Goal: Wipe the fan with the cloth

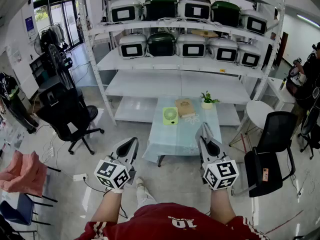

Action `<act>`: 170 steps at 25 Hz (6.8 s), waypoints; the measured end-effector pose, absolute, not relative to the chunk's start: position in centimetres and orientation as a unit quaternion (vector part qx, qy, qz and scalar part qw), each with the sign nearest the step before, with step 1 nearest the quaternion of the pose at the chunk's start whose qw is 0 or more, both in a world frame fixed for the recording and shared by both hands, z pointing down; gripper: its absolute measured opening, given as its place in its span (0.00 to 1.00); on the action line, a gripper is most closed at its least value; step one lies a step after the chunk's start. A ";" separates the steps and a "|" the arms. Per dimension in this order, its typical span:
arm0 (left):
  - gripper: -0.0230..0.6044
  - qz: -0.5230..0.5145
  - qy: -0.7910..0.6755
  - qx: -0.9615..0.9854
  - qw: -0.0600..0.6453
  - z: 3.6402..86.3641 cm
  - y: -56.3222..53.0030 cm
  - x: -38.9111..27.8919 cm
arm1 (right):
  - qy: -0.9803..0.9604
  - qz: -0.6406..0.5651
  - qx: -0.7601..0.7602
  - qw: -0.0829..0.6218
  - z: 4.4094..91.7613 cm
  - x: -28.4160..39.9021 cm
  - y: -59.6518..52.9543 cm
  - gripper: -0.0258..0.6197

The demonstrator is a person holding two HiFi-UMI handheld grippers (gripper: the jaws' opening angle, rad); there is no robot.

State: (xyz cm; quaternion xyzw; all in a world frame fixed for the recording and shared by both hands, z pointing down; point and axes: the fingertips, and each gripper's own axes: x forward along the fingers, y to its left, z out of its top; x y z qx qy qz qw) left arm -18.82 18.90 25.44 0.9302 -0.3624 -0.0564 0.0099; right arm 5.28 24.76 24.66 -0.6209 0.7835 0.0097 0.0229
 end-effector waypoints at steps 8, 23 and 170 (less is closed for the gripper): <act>0.04 -0.058 -0.364 0.930 0.011 25.3 18.8 -19.2 | 0.781 0.008 -0.624 0.024 24.4 5.0 24.6 0.06; 0.04 -0.055 -0.368 0.928 0.019 24.9 18.4 -19.1 | 0.807 -0.014 -0.589 0.042 24.0 3.5 23.8 0.07; 0.04 0.026 -0.495 0.852 0.170 48.1 -22.8 -7.1 | 0.859 -0.257 -0.395 -0.201 68.9 3.9 -31.7 0.08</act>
